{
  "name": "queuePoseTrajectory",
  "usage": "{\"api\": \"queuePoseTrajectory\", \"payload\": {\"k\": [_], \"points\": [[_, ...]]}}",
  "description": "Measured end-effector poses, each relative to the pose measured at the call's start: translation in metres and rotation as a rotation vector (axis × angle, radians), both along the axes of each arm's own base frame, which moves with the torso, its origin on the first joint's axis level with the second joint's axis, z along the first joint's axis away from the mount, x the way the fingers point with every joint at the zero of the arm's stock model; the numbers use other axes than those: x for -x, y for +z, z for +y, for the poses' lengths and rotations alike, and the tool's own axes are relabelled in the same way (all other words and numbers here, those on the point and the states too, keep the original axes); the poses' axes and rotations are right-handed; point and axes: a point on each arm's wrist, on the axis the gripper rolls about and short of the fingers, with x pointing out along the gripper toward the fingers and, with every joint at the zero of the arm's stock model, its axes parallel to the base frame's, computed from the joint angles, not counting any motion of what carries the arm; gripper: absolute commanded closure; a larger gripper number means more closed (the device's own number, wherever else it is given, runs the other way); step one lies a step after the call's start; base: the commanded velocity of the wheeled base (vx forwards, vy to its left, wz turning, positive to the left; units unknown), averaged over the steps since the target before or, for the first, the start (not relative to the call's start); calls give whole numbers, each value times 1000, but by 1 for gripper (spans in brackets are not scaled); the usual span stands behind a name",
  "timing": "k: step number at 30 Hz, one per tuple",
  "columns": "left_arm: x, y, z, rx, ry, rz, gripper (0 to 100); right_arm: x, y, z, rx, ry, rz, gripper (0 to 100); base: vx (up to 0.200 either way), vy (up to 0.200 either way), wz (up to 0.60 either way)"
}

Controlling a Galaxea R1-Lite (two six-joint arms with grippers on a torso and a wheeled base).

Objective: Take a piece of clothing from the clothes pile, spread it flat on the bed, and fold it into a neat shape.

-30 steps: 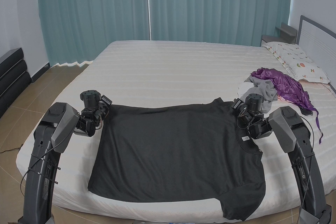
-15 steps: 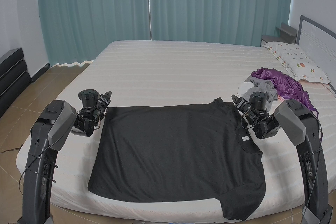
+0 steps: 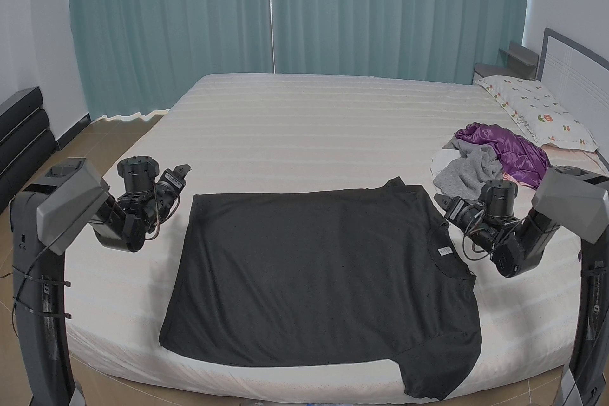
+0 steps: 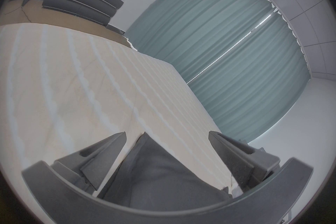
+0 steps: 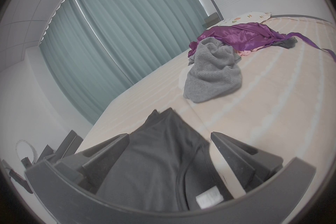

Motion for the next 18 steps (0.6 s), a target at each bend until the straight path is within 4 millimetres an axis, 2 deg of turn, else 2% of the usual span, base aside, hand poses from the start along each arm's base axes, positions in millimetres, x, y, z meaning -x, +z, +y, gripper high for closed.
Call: {"api": "queuePoseTrajectory", "payload": {"k": [5,8,16,18], "points": [[36,12,-1,9,-26,54,0,52,12,2,-6,46,69,0,0,0,0],[66,18,-3,17,-51,101,0,82,19,4,-24,69,104,0,0,0,0],[154,30,-11,36,-135,218,0,154,29,11,-88,125,194,0,0,0,0],[177,32,-15,39,-159,243,0,171,29,12,-98,139,217,0,-200,0,0]]}}
